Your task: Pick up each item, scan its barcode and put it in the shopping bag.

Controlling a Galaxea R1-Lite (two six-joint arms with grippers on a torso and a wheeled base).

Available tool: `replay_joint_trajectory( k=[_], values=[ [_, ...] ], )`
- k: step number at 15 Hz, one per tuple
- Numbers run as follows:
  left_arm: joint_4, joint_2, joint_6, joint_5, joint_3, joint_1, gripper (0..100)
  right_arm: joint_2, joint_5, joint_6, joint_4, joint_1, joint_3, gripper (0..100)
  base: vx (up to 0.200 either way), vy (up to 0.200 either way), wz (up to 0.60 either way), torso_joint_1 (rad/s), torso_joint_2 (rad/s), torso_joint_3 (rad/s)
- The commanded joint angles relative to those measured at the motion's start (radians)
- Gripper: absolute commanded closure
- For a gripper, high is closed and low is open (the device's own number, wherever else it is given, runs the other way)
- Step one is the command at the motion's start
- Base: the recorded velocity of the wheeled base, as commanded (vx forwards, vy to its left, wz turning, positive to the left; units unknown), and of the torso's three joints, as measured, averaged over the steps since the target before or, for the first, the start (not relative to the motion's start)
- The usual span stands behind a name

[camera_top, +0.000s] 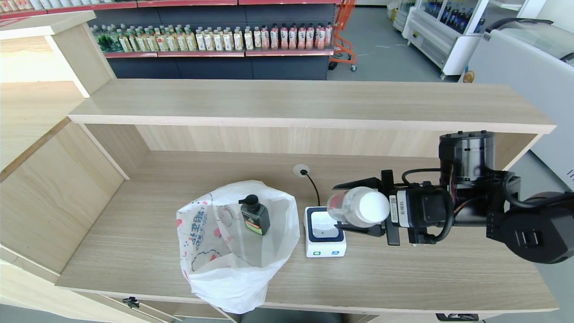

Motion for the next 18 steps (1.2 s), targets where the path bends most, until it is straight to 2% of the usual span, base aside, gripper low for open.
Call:
replay_joint_trajectory(
  k=[1, 7, 12, 14, 18],
  values=[
    [0.000, 0.000, 0.000, 0.001, 0.000, 0.001, 0, 0.008, 0.004, 0.000, 0.001, -0.023, 0.000, 100, 0.000, 0.000, 0.00, 0.000, 0.00, 0.000],
    [0.000, 0.000, 0.000, 0.001, 0.000, 0.001, 0, 0.016, 0.064, 0.008, 0.022, -0.111, -0.006, 100, 0.000, 0.000, 0.00, 0.000, 0.00, 0.000],
    [0.000, 0.000, 0.000, 0.001, 0.000, 0.001, 0, 0.028, 0.079, 0.128, 0.163, -0.100, -0.180, 100, 0.000, 0.000, 0.00, 0.000, 0.00, 0.000],
    [0.000, 0.000, 0.000, 0.001, 0.000, 0.001, 0, 0.095, 0.132, 0.137, 0.208, -0.101, -0.270, 100, 0.000, 0.000, 0.00, 0.000, 0.00, 0.000],
    [0.000, 0.000, 0.000, 0.001, 0.000, 0.001, 0, 0.168, 0.190, 0.122, 0.237, -0.097, -0.279, 100, 0.000, 0.000, 0.00, 0.000, 0.00, 0.000]
  ],
)
